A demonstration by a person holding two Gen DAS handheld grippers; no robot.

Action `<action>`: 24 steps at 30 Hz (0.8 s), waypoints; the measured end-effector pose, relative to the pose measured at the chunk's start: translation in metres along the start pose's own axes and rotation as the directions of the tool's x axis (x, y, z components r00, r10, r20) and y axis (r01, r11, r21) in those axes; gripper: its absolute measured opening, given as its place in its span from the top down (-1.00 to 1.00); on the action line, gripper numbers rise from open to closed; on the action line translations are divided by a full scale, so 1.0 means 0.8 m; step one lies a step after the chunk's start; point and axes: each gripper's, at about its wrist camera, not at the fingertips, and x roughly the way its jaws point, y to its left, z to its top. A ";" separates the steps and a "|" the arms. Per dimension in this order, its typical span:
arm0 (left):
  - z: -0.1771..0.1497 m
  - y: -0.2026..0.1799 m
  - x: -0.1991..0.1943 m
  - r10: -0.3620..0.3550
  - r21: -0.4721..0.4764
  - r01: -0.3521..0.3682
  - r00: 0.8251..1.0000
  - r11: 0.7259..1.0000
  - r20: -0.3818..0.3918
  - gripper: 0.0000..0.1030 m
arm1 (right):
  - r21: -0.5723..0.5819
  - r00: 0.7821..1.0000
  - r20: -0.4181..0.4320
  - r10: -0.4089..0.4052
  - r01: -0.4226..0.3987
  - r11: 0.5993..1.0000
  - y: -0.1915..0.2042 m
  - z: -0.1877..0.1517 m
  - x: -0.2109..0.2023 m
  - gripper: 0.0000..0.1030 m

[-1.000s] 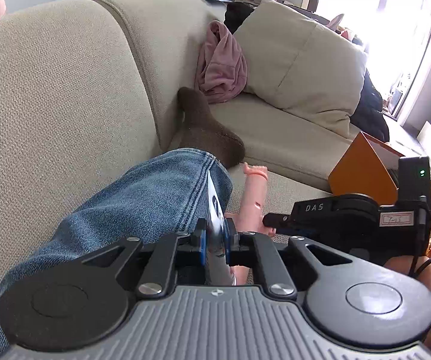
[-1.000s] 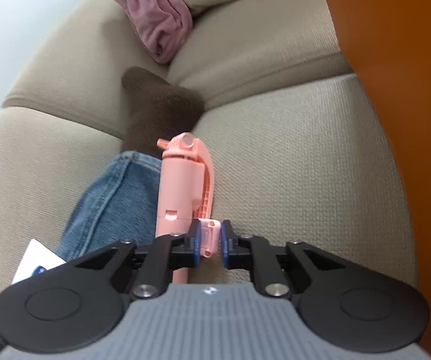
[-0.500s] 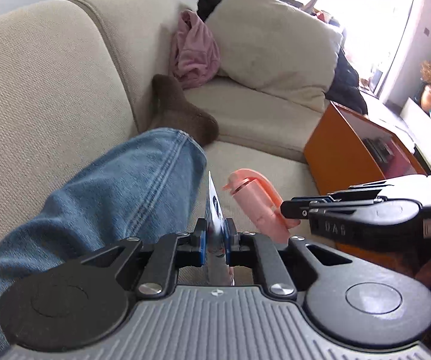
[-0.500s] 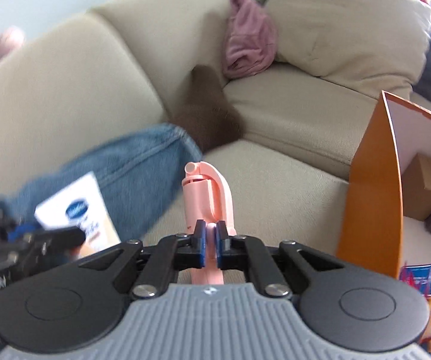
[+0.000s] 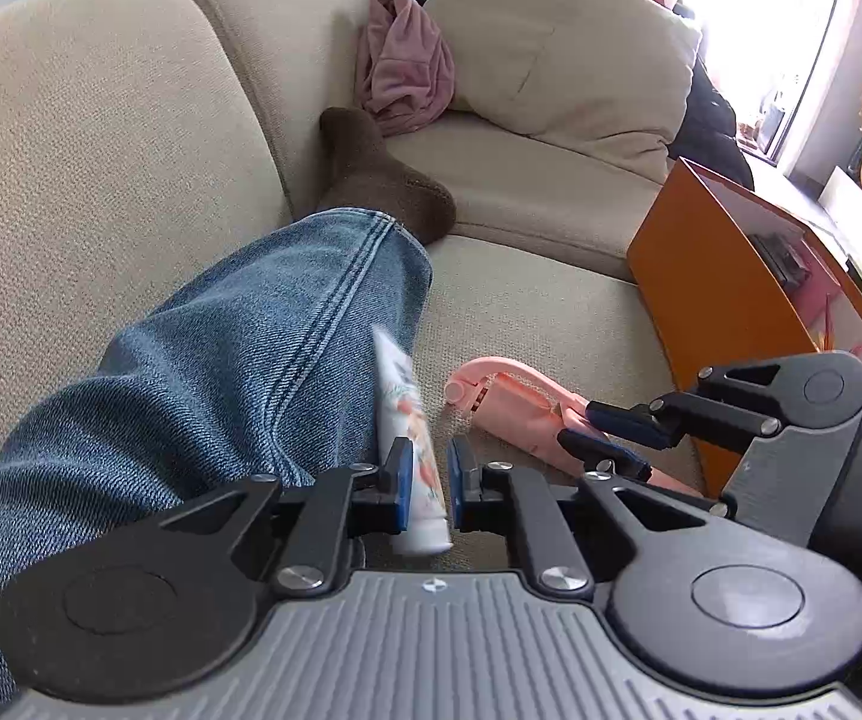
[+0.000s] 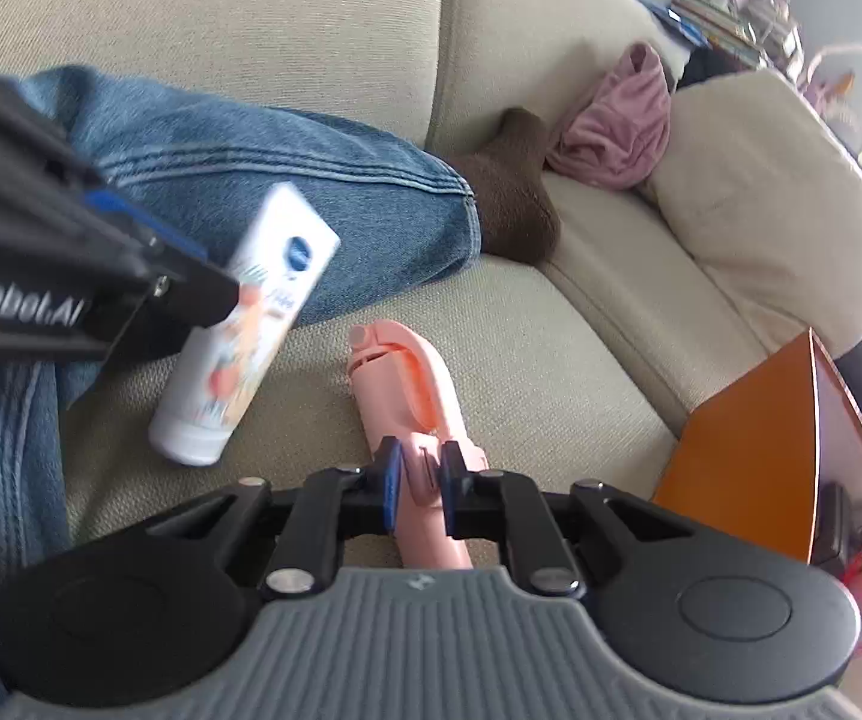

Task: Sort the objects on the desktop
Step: 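Carry the Vaseline tube with the left gripper while the right carries the pink stick to the box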

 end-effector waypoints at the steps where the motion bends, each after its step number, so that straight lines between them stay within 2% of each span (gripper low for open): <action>1: 0.001 0.002 -0.001 -0.001 -0.004 0.001 1.000 1.000 0.002 0.74 | -0.015 1.000 0.008 -0.013 0.013 1.000 0.002 -0.001 0.001 0.75; 4: 0.004 0.007 0.000 0.004 -0.021 -0.004 1.000 1.000 0.005 0.73 | -0.075 0.998 0.022 -0.060 0.061 0.995 0.011 -0.004 0.004 0.79; 8: 0.010 0.011 0.007 -0.022 -0.030 0.022 1.000 0.999 -0.010 0.73 | -0.119 0.996 0.036 -0.082 0.086 0.989 0.017 -0.008 0.004 0.78; 11: 0.017 0.005 0.017 0.001 0.018 -0.001 1.000 1.000 -0.029 0.71 | -0.072 0.996 0.044 -0.075 0.078 0.994 0.003 -0.005 0.001 0.83; 14: 0.028 -0.004 0.028 0.023 0.074 -0.020 0.999 0.997 -0.038 0.49 | 0.055 0.998 0.039 -0.051 0.049 0.997 -0.027 -0.001 -0.006 0.88; 16: 0.037 -0.009 0.035 0.035 0.127 -0.029 0.998 0.991 -0.043 0.46 | 0.186 1.000 0.013 0.025 -0.027 0.982 -0.059 0.003 -0.007 0.87; 18: 0.049 -0.016 0.046 0.030 0.209 -0.016 0.998 0.978 -0.062 0.39 | 0.300 0.995 -0.003 0.095 -0.090 0.950 -0.085 0.003 -0.006 0.86; 21: 0.069 -0.018 0.068 0.029 0.273 0.015 0.987 0.962 -0.156 0.15 | 0.440 0.986 -0.008 0.168 -0.148 0.886 -0.116 0.000 -0.004 0.86; 22: 0.072 -0.017 0.079 0.042 0.283 0.017 0.979 0.959 -0.199 0.10 | 0.463 0.984 -0.008 0.178 -0.154 0.873 -0.121 -0.002 -0.004 0.86; 24: 0.078 -0.016 0.094 0.029 0.281 0.040 0.971 0.959 -0.238 0.10 | 0.475 0.984 -0.004 0.179 -0.156 0.866 -0.119 -0.007 -0.006 0.86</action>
